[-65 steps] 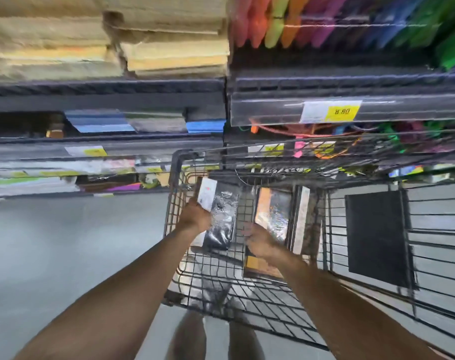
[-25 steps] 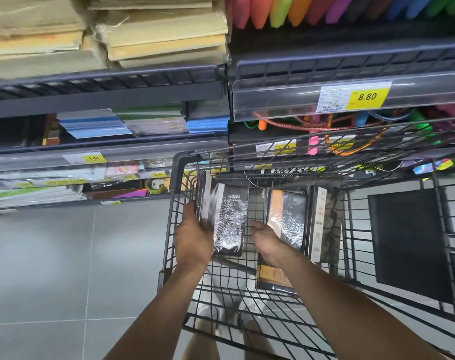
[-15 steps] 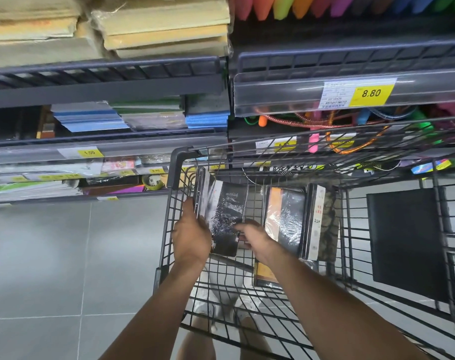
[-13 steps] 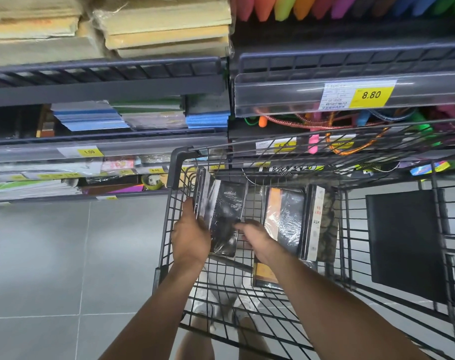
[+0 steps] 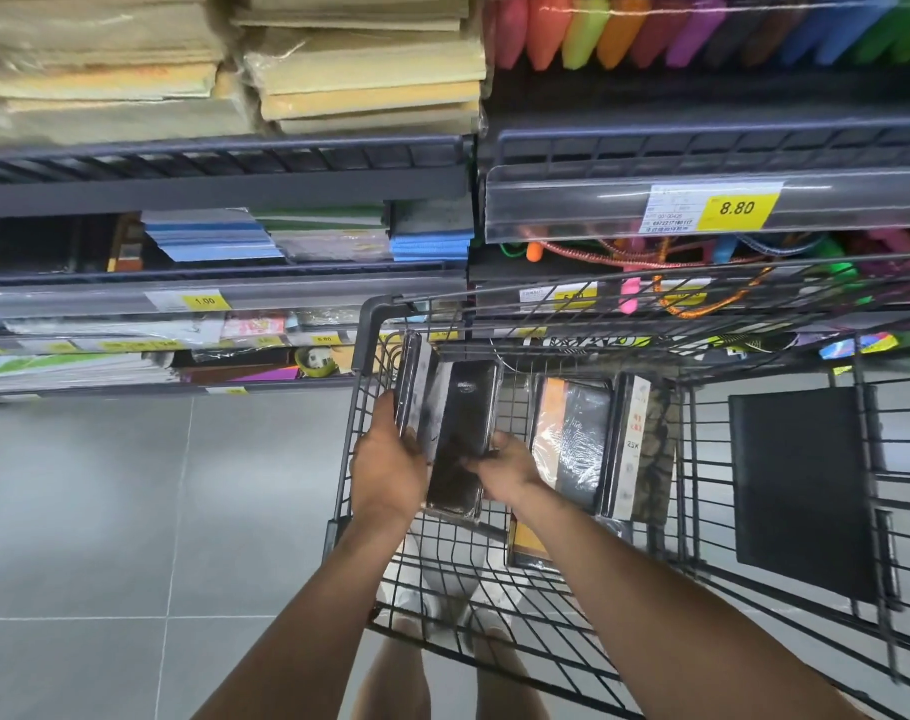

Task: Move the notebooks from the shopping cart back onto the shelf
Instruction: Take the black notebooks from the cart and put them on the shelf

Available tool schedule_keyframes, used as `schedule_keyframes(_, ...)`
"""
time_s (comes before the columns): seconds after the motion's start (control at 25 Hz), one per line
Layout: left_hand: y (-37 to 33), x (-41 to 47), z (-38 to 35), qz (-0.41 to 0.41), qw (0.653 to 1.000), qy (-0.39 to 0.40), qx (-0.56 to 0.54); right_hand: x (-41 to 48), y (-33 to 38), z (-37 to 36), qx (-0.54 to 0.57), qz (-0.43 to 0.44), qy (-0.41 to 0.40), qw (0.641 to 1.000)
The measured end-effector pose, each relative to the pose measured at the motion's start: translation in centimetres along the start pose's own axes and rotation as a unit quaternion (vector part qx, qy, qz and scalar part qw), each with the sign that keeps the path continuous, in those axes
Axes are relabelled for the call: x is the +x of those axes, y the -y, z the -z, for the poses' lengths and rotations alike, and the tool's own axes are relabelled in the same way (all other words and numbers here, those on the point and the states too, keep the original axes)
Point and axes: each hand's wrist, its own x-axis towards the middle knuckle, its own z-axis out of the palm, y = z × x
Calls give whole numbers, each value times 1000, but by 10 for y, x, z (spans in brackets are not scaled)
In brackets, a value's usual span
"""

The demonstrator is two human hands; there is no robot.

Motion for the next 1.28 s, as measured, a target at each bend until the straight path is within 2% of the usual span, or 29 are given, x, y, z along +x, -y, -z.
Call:
schedule_keyframes(0.24,-25,-21,21,-30,999,37,-16,-53,-8,56,27,-10,-59,998)
schedule_keyframes(0.44,-40,-47,42,-50,997,55,-31,-112,-9,106,93,-30,-58,994)
schedule_keyframes(0.68,-58,-87,78,-78,988,90,-98,-158,-29,163,118,35,-48,991)
schedule_keyframes(0.8,-68,-100,100,-83,979,71,-170,-207,1,179,156,93,-60,982)
schedule_keyframes(1.04,-99,-137,158,-98,938,59,-327,-262,38,210,265,190,-6,945)
schedule_keyframes(1.28,-102,-161,205,-118,907,37,-403,-297,87,208,285,259,32,922)
